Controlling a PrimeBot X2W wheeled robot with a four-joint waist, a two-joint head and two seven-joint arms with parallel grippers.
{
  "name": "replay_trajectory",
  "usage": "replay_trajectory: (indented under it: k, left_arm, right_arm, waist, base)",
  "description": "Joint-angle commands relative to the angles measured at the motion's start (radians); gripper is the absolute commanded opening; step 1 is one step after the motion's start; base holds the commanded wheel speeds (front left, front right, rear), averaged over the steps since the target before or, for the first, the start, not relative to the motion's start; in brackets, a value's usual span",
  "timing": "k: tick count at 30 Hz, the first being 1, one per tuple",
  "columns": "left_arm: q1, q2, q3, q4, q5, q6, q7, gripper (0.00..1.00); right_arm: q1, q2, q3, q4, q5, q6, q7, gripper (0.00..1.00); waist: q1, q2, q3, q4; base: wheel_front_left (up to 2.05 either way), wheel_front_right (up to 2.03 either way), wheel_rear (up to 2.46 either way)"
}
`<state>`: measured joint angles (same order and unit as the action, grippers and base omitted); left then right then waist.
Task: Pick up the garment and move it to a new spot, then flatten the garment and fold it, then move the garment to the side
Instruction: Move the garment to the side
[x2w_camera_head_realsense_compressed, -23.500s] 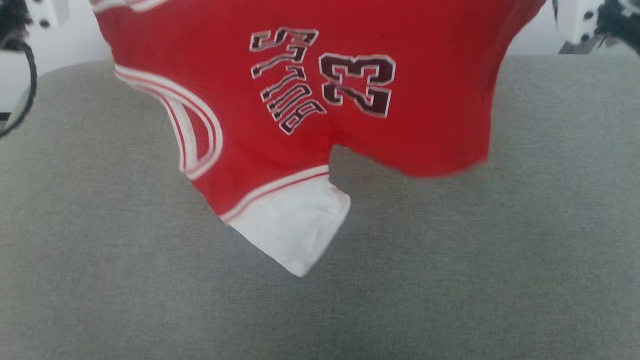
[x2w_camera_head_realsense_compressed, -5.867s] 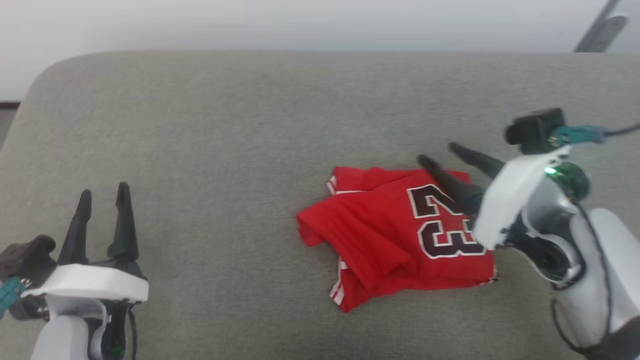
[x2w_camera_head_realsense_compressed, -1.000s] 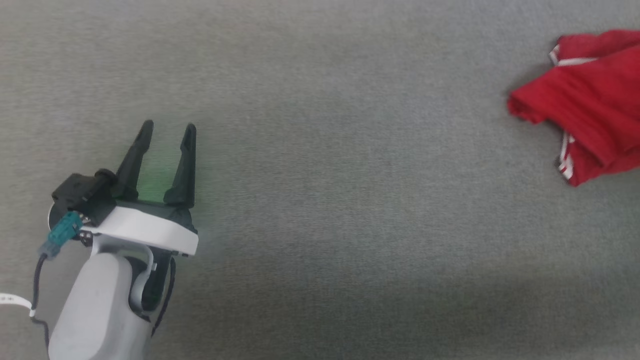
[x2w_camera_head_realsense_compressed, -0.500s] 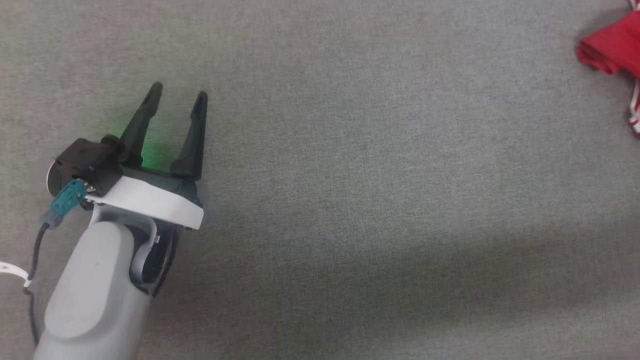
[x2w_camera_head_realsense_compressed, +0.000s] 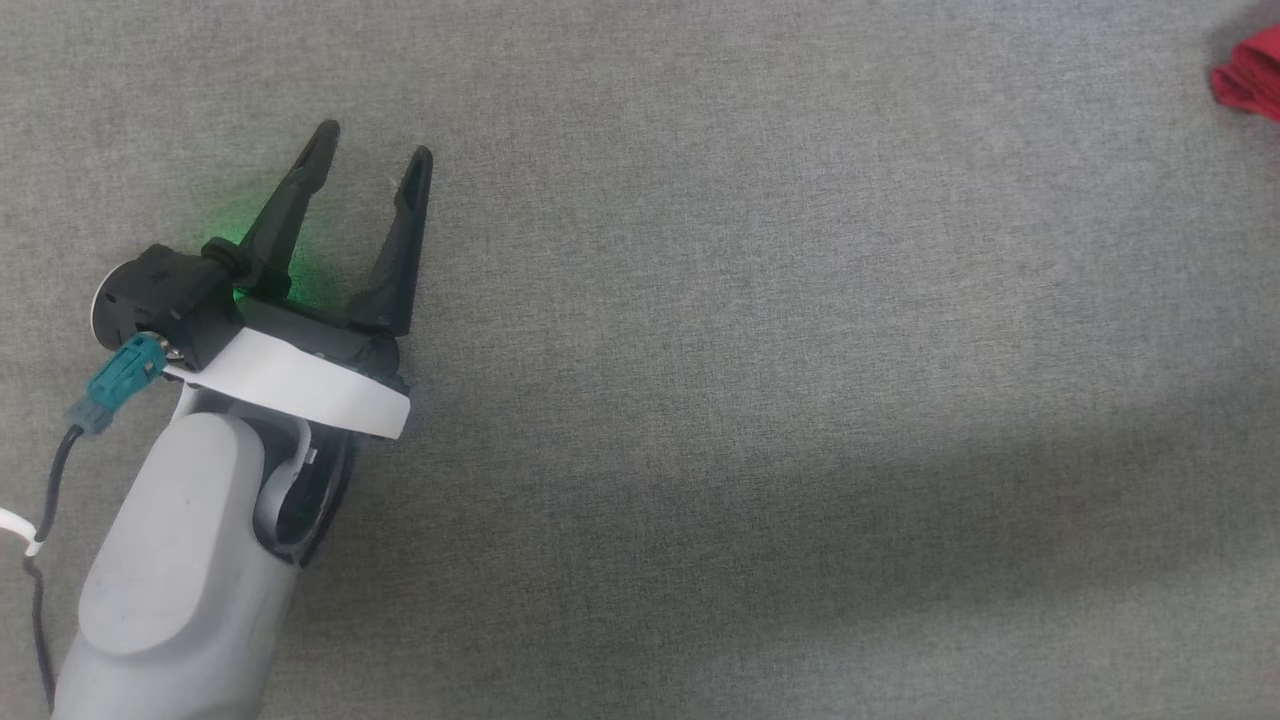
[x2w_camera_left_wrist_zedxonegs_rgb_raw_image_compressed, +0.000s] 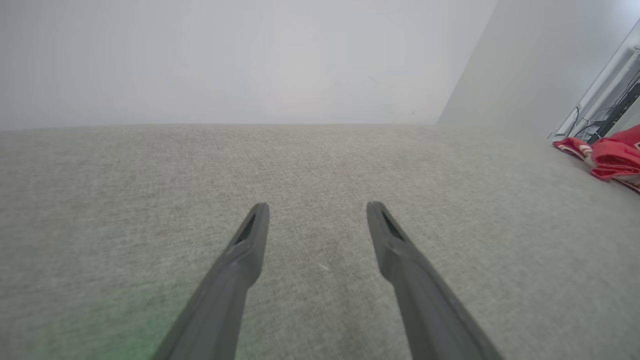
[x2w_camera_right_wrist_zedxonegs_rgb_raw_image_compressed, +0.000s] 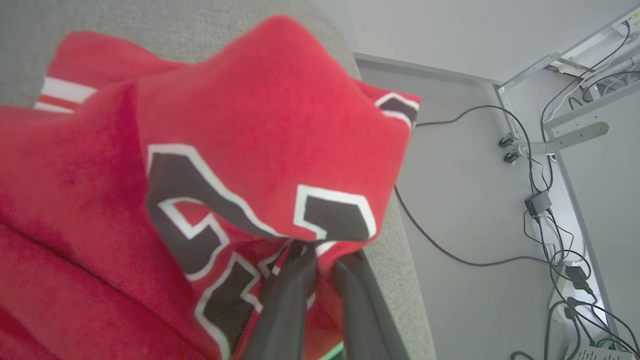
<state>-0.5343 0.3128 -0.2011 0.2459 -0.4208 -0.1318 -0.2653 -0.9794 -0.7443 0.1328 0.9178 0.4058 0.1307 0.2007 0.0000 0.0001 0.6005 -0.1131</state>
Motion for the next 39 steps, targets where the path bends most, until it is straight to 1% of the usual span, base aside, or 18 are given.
replay_trajectory:
  k: [1,4,5,6,7,13,18,22,25,27,30,31,35,39]
  left_arm:
    - [-0.001,0.012,0.004,0.036,-0.004,0.004,0.003,1.0]
    - [-0.002,0.015,0.013,0.041,-0.006,0.004,0.003,1.0]
    - [-0.001,0.016,0.016,0.041,-0.007,0.004,0.003,1.0]
    - [0.0,0.016,0.018,0.042,-0.009,0.004,0.003,1.0]
    - [0.003,0.017,0.02,0.042,-0.009,0.004,0.003,1.0]
    - [0.032,0.01,0.044,0.043,-0.023,0.004,0.003,1.0]
    - [0.055,0.0,0.084,0.044,-0.044,0.003,0.002,1.0]
    - [0.088,-0.01,0.118,0.045,-0.032,0.003,0.002,1.0]
    - [0.115,-0.022,0.129,0.046,-0.046,0.003,0.002,1.0]
    - [0.133,-0.018,0.154,0.043,-0.041,0.003,0.001,1.0]
    - [0.169,-0.028,0.179,0.026,-0.046,0.002,0.001,1.0]
    - [0.169,-0.028,0.179,0.026,-0.046,0.002,0.001,1.0]
    - [0.226,-0.026,0.217,-0.002,-0.028,0.002,0.001,1.0]
    - [0.294,-0.041,0.258,-0.026,-0.016,0.002,0.001,1.0]
  right_arm:
    - [-0.016,0.006,0.003,0.016,-0.007,0.0,-0.008,0.0]
    - [-0.044,0.01,-0.004,0.051,-0.024,0.0,-0.025,0.01]
    - [-0.052,0.011,-0.007,0.064,-0.032,0.0,-0.03,0.28]
    - [-0.058,0.018,-0.005,0.074,-0.038,0.0,-0.034,0.47]
    - [-0.062,0.025,-0.006,0.084,-0.038,0.0,-0.036,1.0]
    - [-0.09,0.044,-0.003,0.122,-0.041,0.0,-0.047,1.0]
    - [-0.087,0.073,0.017,0.111,-0.011,0.0,-0.073,1.0]
    - [-0.064,0.097,0.042,0.084,0.029,0.0,-0.093,1.0]
    - [-0.041,0.113,0.07,0.052,0.059,0.0,-0.117,1.0]
    - [-0.026,0.123,0.094,0.026,0.068,0.0,-0.136,1.0]
    - [0.005,0.148,0.121,-0.005,0.09,0.0,-0.166,1.0]
    - [0.005,0.148,0.121,-0.005,0.09,0.0,-0.166,1.0]
    - [0.059,0.179,0.162,-0.055,0.127,0.0,-0.209,1.0]
    - [0.128,0.205,0.194,-0.1,0.151,0.0,-0.255,1.0]
  waist:
    - [0.0,-0.0001,0.001,0.002]
    - [0.0,-0.0001,-0.001,0.002]
    - [0.0,-0.0001,-0.003,0.002]
    - [0.0,-0.0001,-0.007,0.002]
    - [0.0,-0.0001,-0.011,0.002]
    - [0.0,-0.0001,-0.053,-0.003]
    - [0.0,-0.0001,-0.116,-0.002]
    - [0.0,-0.0001,-0.17,0.003]
    - [0.0,-0.0001,-0.216,0.013]
    - [0.0,-0.0001,-0.245,0.021]
    - [0.0,-0.0001,-0.289,0.032]
    - [0.0,-0.0001,-0.289,0.032]
    - [0.0,-0.0001,-0.348,0.046]
    - [0.0,-0.0001,-0.403,0.061]
  base:
    - [0.0,0.0,0.0]
    - [0.0,0.0,0.0]
    - [0.0,0.0,0.0]
    - [0.0,0.0,0.0]
    - [0.0,0.0,0.0]
    - [0.0,0.0,0.0]
    - [0.0,0.0,0.0]
    - [0.0,0.0,0.0]
    - [0.0,0.0,0.0]
    - [0.0,0.0,0.0]
    - [0.0,0.0,0.0]
    - [0.0,0.0,0.0]
    - [0.0,0.0,0.0]
    - [0.0,0.0,0.0]
